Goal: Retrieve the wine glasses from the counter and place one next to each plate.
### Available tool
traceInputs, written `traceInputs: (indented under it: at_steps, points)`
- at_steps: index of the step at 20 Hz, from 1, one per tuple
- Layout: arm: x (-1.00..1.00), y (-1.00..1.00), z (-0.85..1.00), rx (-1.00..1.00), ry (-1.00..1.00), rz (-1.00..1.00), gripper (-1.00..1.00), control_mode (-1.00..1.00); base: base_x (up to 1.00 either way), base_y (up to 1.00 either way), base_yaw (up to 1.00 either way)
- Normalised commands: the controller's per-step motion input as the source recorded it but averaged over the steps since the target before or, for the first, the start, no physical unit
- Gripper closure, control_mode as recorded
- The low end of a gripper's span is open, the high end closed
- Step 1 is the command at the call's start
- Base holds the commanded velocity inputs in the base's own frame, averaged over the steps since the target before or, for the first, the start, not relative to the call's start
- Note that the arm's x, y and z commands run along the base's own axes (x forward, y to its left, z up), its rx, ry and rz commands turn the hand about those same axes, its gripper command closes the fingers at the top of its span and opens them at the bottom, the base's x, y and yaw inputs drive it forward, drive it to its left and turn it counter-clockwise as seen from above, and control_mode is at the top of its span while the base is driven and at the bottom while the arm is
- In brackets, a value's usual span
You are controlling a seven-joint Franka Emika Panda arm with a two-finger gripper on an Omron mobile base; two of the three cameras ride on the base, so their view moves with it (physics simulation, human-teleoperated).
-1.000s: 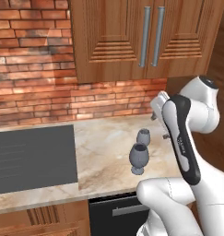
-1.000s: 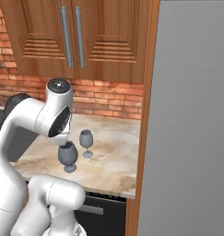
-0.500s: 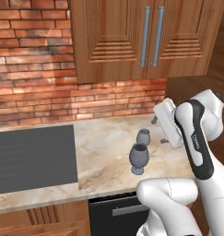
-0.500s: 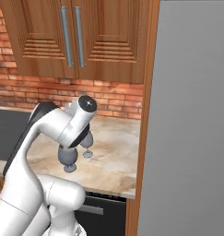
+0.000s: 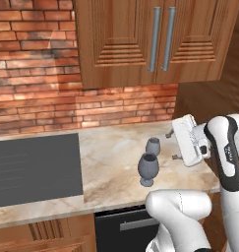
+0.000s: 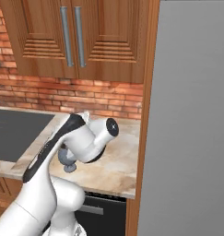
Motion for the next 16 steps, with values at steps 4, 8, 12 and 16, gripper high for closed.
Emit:
traceInputs:
  at_steps: [4,8,12,16]
  points:
    - [0.00,-0.02,-0.29,0.28,0.11,0.00,-1.00,-1.00,0.00,0.00,0.00]
    - [0.00,0.00,-0.25,0.25,0.07,0.00,-1.00,-1.00,0.00,0.00,0.00]
    - [0.00,0.00,-0.16,0.10,0.06,0.00,-1.00,-1.00,0.00,0.00,0.00]
    - [0.00,-0.02,-0.17,0.04,0.09,0.00,-1.00,-1.00,0.00,0.00,0.00]
